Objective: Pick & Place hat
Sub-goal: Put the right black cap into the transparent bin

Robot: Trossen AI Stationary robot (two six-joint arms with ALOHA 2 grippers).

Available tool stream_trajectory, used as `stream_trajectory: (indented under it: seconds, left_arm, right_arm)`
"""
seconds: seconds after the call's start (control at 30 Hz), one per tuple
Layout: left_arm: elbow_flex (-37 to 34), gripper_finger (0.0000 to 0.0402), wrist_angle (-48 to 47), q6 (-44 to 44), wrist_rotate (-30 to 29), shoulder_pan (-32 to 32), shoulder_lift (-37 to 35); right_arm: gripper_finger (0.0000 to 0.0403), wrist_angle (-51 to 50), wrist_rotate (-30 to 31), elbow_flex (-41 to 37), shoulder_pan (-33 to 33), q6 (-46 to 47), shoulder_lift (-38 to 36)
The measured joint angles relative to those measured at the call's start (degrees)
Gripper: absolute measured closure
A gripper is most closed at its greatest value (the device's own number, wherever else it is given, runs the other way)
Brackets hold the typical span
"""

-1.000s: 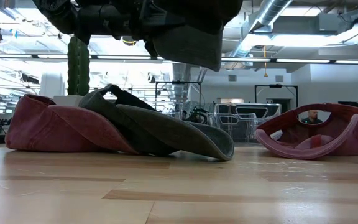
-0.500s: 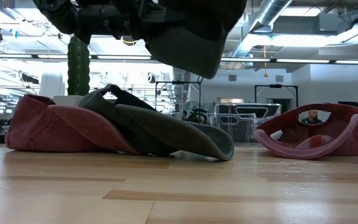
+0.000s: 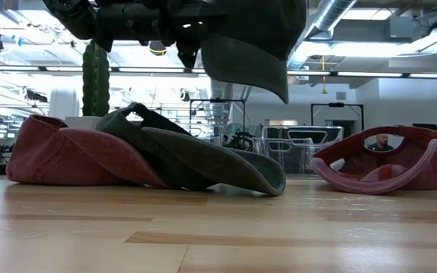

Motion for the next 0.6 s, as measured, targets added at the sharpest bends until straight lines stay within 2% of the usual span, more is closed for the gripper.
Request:
stream_trajectory:
  seconds: [0.2, 0.6]
  left_arm:
    - [0.00, 0.0243, -0.43, -1.82, 0.02, 0.00, 0.00]
    - [0.00, 0.0241, -0.45, -3.01, 0.04, 0.00, 0.00]
  right_arm:
    - [0.0390, -4.30, -0.17, 2.39, -3.62, -2.57, -0.03]
    - [0.0390, -8.92, -0.22, 2.99, -16.74, -7.19, -0.22]
